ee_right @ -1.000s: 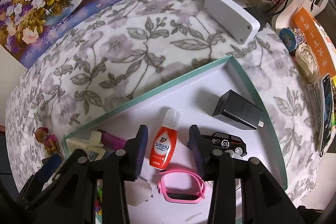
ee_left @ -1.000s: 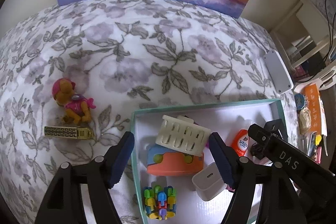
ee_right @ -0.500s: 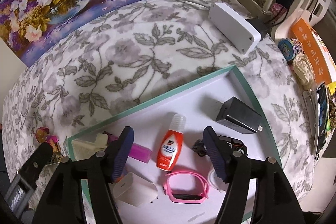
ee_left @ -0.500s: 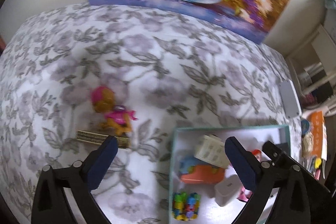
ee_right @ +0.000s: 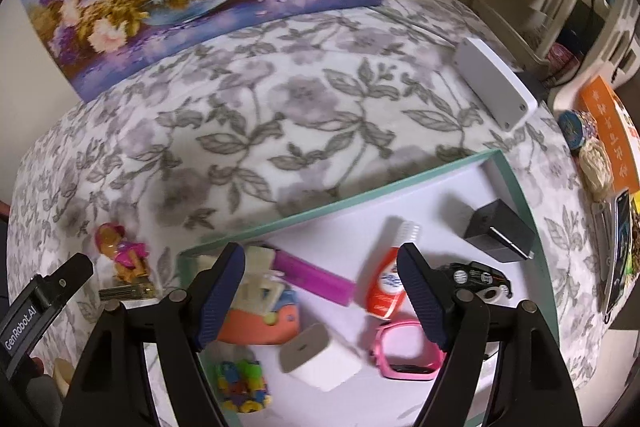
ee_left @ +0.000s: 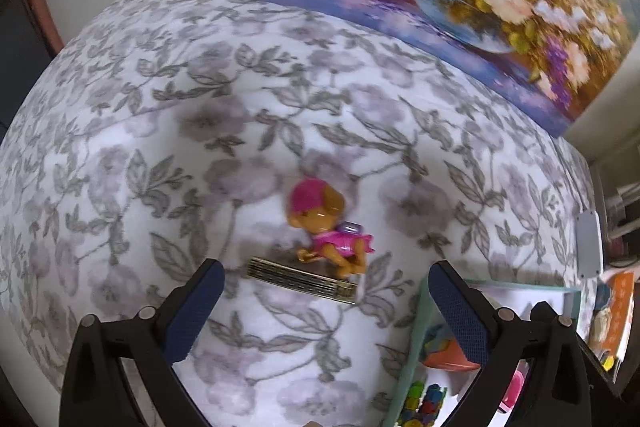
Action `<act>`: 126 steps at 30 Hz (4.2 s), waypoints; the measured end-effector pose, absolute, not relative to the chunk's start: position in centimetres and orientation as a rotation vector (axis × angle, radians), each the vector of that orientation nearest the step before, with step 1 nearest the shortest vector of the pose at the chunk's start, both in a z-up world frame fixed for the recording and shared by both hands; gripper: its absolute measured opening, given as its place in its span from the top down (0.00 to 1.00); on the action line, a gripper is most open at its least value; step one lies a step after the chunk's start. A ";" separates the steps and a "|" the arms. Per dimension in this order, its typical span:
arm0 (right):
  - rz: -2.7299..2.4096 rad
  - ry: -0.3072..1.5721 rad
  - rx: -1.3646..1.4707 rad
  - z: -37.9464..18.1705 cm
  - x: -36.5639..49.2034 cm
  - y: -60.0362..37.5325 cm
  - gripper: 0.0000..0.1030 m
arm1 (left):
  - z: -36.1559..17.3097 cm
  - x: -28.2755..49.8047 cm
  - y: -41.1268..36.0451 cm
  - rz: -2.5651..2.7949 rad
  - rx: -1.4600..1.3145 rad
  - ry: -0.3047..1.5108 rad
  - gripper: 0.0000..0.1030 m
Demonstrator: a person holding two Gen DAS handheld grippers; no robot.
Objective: Organize rigid objects
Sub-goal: 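Move both tools to the gold comb and pink-hatted toy dog, then close the left tool on the gold comb while right tool grasps the toy dog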
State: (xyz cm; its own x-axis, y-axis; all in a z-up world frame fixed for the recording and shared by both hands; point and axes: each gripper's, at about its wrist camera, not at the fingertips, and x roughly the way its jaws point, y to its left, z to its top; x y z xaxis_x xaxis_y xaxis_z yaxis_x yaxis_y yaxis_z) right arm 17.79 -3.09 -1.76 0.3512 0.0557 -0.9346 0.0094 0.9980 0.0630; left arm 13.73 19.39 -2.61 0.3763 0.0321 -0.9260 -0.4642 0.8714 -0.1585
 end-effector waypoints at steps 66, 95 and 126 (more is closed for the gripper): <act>0.070 1.224 0.005 -3.3 17.7 3.6 0.23 | -7.6 13.4 22.1 0.257 -0.445 1.244 0.18; 0.273 1.170 -0.159 -6.1 17.0 15.8 0.23 | -5.3 9.7 34.5 0.455 -0.631 1.090 0.18; 0.319 1.164 -0.191 -8.6 16.9 17.5 0.70 | -7.1 10.9 33.3 0.459 -0.590 1.133 0.18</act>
State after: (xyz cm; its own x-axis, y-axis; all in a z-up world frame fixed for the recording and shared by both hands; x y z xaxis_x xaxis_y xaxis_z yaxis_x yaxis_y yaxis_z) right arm 16.93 17.46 -8.64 0.3584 0.1472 -0.9219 -0.3431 0.9392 0.0166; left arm 10.89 33.31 -7.12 0.3608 0.0445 -0.9316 -0.6161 0.7612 -0.2023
